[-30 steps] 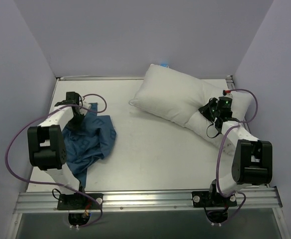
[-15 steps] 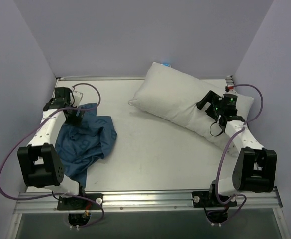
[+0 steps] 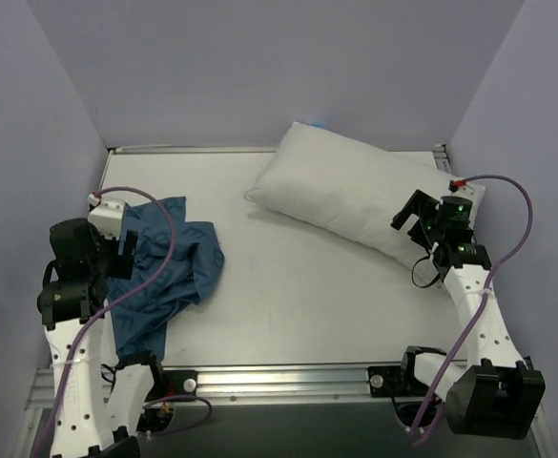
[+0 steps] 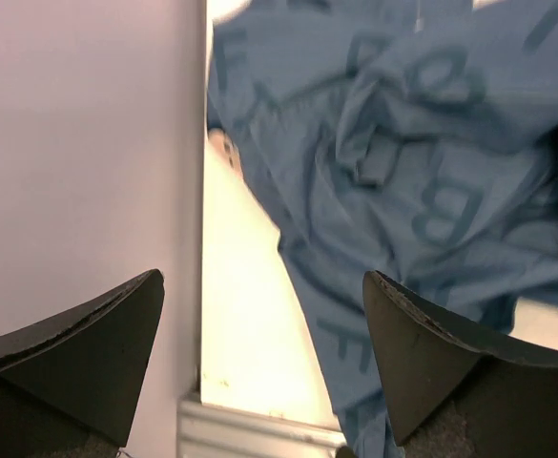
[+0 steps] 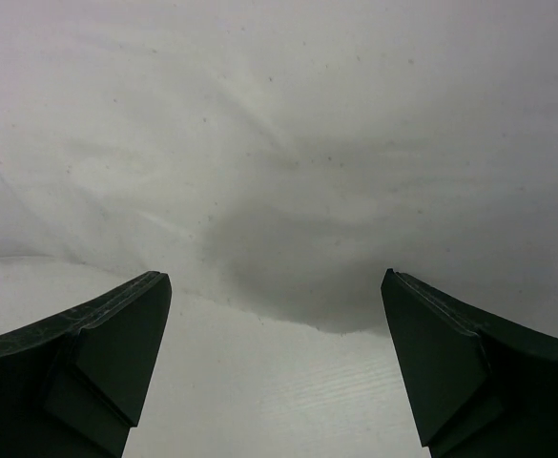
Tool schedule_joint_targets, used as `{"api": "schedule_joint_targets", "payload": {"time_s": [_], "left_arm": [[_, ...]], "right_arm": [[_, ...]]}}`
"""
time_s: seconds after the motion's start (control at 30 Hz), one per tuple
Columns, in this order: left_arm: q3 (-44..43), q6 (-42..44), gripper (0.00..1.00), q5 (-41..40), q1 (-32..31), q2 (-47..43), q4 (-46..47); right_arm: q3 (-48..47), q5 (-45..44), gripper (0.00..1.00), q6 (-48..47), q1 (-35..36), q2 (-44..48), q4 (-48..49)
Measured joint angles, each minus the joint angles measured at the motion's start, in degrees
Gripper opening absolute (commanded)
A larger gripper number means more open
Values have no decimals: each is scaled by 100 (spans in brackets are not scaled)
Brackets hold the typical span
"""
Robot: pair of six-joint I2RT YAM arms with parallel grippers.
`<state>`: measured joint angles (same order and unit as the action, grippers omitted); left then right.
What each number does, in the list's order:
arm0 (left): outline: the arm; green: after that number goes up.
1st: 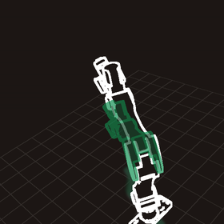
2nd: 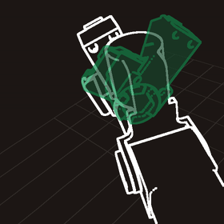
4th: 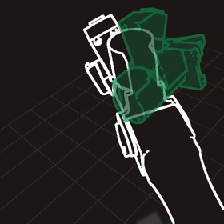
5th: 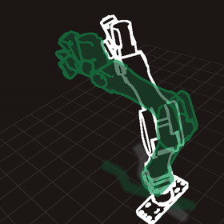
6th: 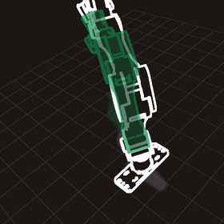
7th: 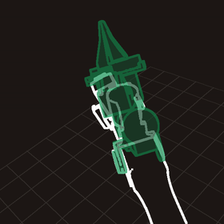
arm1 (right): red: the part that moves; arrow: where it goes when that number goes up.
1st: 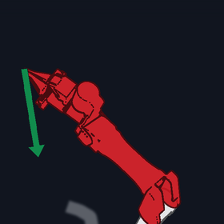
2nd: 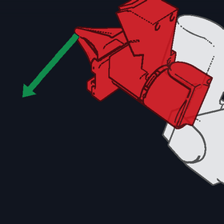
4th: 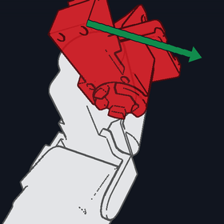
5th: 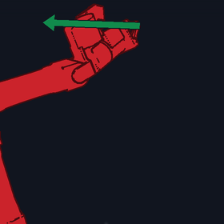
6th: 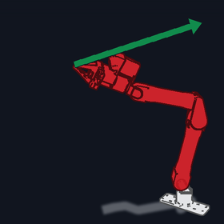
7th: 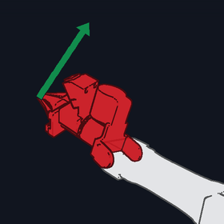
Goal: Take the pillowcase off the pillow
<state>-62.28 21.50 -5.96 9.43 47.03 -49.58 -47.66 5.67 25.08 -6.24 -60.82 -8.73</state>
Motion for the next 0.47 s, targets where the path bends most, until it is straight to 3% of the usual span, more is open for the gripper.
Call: {"api": "schedule_joint_targets", "payload": {"time_s": [0.23,0.47], "left_arm": [[1233,-17,94,-133,546,-651,-446],[1473,-92,94,-398,754,-870,-369]], "right_arm": [[387,-15,100,-4,33,680,-584],[396,179,99,-55,37,1211,-713]]}}
